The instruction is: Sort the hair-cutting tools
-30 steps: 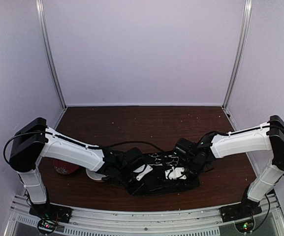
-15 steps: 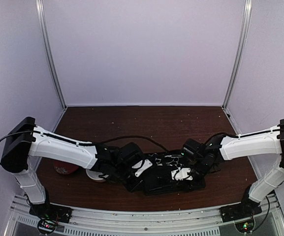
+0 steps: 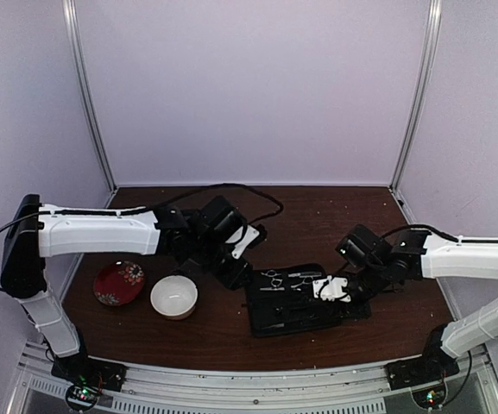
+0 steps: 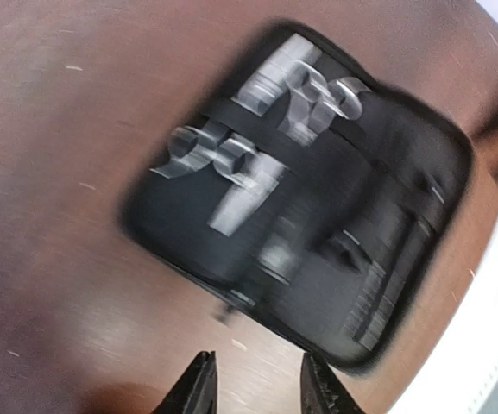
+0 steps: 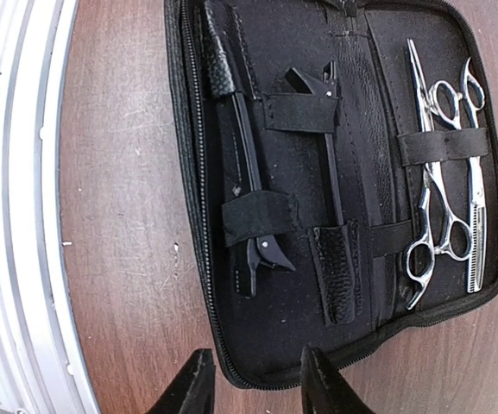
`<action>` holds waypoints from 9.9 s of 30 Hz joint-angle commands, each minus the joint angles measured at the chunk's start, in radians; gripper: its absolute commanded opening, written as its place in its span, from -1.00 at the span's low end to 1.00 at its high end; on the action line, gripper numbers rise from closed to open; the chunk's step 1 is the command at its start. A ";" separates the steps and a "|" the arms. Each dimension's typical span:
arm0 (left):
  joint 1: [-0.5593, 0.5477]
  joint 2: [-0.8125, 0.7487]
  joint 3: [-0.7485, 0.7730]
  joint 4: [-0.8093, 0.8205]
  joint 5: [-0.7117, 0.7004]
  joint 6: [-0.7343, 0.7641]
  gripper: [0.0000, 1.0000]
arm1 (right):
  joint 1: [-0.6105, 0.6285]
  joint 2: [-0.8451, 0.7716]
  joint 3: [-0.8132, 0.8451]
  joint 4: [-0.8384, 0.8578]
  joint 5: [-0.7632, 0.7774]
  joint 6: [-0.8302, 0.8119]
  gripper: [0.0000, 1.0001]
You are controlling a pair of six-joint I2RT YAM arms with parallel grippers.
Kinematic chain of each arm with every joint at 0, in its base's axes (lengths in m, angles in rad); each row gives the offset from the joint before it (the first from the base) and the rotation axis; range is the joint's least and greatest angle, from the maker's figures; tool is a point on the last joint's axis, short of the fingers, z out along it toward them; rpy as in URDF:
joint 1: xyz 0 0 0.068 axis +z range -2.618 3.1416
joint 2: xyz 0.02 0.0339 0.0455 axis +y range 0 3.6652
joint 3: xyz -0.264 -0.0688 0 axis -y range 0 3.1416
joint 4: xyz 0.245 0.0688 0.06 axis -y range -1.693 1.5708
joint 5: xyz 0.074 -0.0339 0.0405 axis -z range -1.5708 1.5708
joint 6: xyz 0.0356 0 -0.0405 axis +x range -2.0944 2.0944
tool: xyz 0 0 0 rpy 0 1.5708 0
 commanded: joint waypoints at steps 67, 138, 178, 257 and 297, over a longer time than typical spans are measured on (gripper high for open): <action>0.022 0.090 0.020 0.467 -0.222 0.504 -1.00 | -0.368 0.092 0.381 -0.144 -0.239 -0.046 -0.06; -0.189 -0.375 -0.375 0.424 -0.523 0.115 0.01 | 0.048 0.244 0.298 -0.254 -0.147 -0.129 0.07; -0.056 0.265 -0.096 0.422 0.171 -0.309 -0.51 | -0.006 0.205 -0.026 0.208 0.466 -0.023 0.07; 0.130 0.209 -0.055 0.143 0.381 0.243 -1.00 | 0.063 0.539 0.186 0.251 0.386 -0.015 -0.09; 0.183 0.205 0.053 0.034 0.161 0.100 -1.00 | -0.149 0.317 0.116 0.035 0.144 -0.066 1.00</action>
